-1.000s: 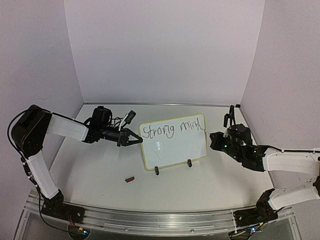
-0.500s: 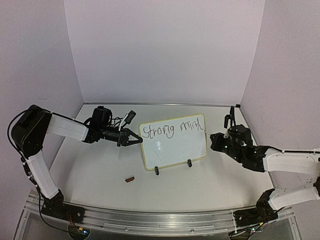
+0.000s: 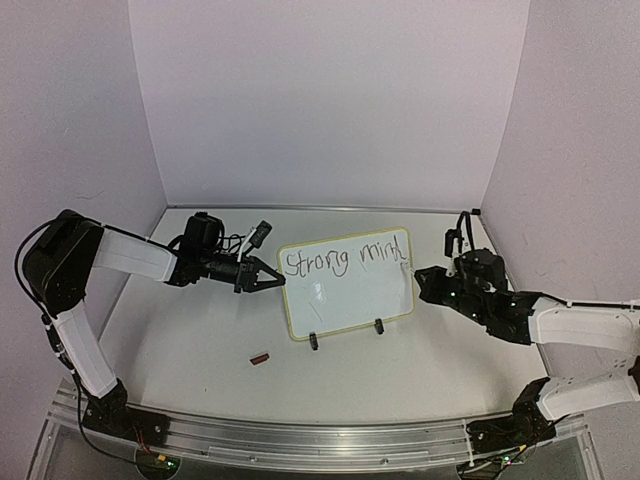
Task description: Write a sentence on the whiteboard
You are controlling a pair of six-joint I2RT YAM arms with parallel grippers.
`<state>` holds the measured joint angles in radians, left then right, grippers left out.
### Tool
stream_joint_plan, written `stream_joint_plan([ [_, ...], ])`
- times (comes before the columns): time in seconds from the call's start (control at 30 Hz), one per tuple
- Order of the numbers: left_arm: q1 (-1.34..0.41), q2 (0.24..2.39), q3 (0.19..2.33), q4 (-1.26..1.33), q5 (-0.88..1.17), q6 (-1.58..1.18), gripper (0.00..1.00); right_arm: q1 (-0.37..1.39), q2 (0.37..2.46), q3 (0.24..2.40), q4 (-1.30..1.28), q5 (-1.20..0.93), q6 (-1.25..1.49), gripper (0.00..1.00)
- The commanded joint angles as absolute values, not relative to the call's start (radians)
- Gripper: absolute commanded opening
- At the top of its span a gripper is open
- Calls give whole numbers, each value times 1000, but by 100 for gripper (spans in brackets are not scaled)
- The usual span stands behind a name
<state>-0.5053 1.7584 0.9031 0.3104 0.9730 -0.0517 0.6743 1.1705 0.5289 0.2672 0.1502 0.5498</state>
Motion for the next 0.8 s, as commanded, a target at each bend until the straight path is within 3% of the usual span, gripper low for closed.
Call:
stream_joint_plan([
  [0.0,-519,1738,895,242,930,-4,0,672,1039,536,306,78,553,0],
  [0.17,-518,1737,892,246,930,-7,0,672,901,527,252,65,546,0],
  [0.33,-519,1735,886,255,928,-12,0,673,897,532,218,12,558,0],
  [0.77,-519,1736,876,263,918,-15,0,961,1241,652,419,28,525,0],
])
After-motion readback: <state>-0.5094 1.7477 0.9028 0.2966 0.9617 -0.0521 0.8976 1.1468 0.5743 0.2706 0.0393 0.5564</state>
